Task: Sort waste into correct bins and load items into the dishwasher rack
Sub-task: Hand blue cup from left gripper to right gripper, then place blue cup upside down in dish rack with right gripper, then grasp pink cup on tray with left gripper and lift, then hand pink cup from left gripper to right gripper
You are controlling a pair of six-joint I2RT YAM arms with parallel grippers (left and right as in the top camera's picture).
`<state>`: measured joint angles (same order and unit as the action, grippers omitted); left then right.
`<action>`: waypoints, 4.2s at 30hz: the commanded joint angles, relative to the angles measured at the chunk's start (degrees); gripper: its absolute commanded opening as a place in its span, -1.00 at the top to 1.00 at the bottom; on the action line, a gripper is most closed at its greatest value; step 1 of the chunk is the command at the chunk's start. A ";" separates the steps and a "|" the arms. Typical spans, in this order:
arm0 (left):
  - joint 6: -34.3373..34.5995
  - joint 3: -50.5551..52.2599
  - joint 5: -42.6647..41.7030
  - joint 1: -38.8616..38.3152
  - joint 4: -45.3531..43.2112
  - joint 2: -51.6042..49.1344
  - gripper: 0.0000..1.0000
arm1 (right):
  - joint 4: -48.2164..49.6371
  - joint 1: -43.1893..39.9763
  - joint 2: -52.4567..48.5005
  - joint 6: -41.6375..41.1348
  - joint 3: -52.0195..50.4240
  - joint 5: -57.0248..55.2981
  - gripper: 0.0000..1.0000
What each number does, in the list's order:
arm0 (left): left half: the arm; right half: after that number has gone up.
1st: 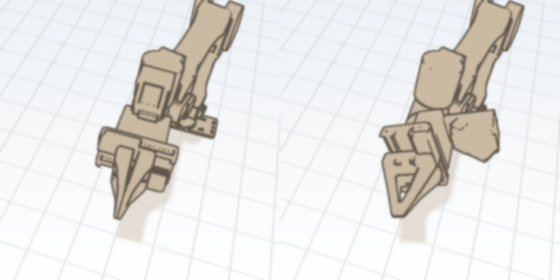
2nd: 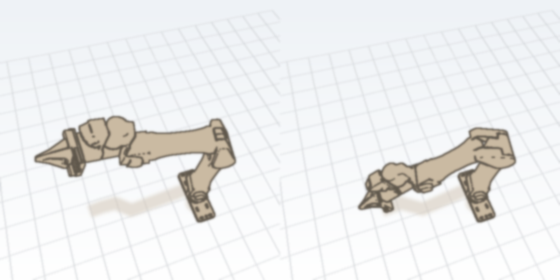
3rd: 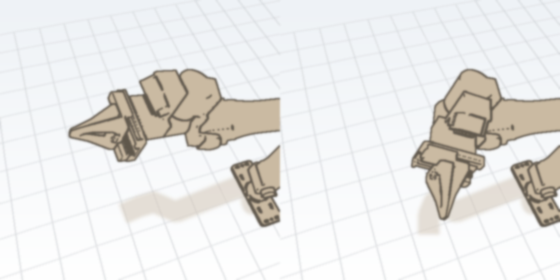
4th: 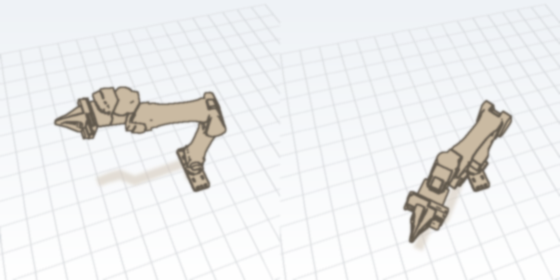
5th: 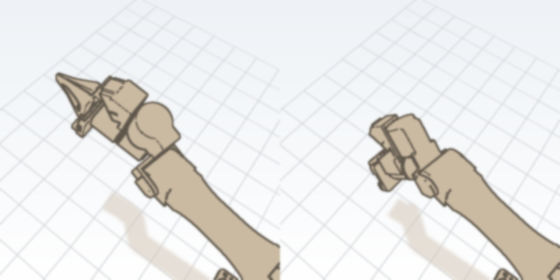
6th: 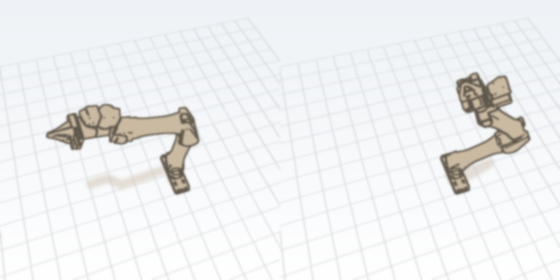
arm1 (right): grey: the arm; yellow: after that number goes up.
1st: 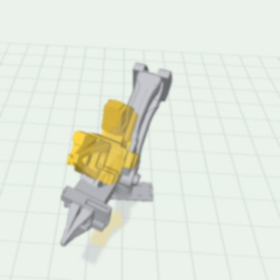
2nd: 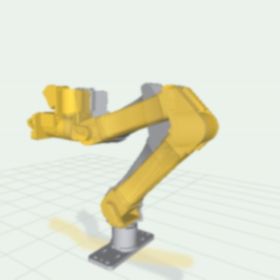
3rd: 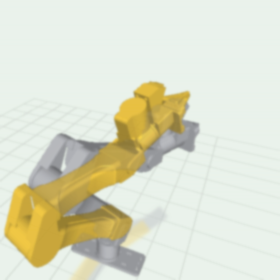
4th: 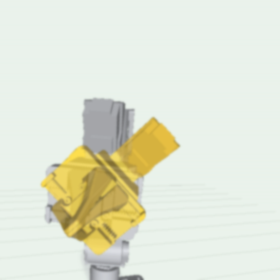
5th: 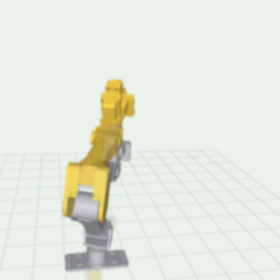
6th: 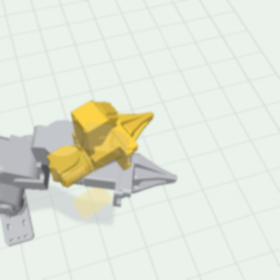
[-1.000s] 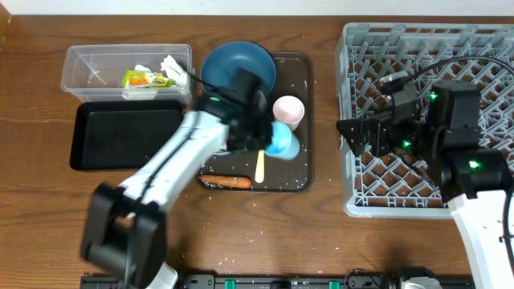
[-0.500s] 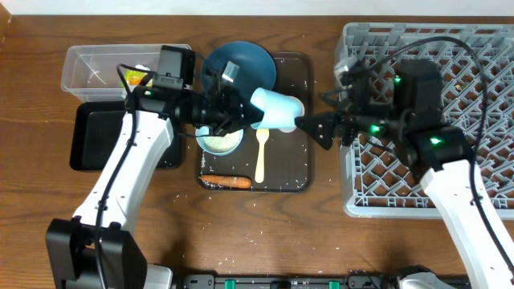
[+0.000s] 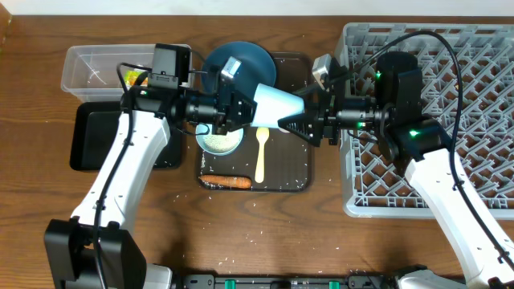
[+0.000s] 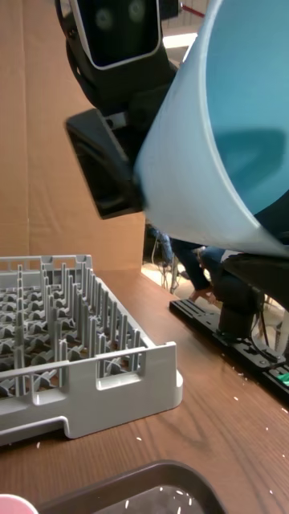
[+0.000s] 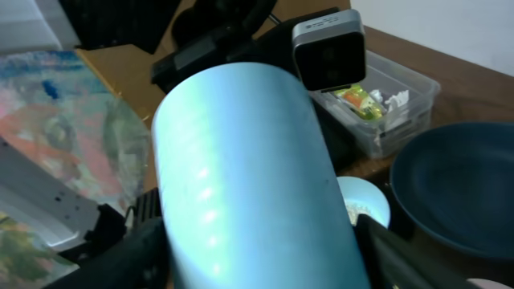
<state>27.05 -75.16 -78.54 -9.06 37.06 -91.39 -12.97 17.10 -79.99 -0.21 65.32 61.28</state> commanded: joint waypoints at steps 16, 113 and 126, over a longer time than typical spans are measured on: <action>-0.39 -0.24 3.76 -0.11 -0.28 0.52 0.26 | 1.40 -1.05 1.18 -8.94 1.01 -6.16 0.09; 2.56 -0.20 34.49 -9.38 -19.54 -6.51 0.88 | -55.41 -14.25 -16.11 11.15 30.88 -20.46 -0.98; 6.32 -0.17 -3.63 -0.20 -19.43 -1.07 0.88 | -48.65 -6.01 -16.13 33.09 30.53 9.29 -0.91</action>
<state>32.84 -74.81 -72.99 -9.06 17.58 -92.99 -62.39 8.80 -96.68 26.24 95.68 61.89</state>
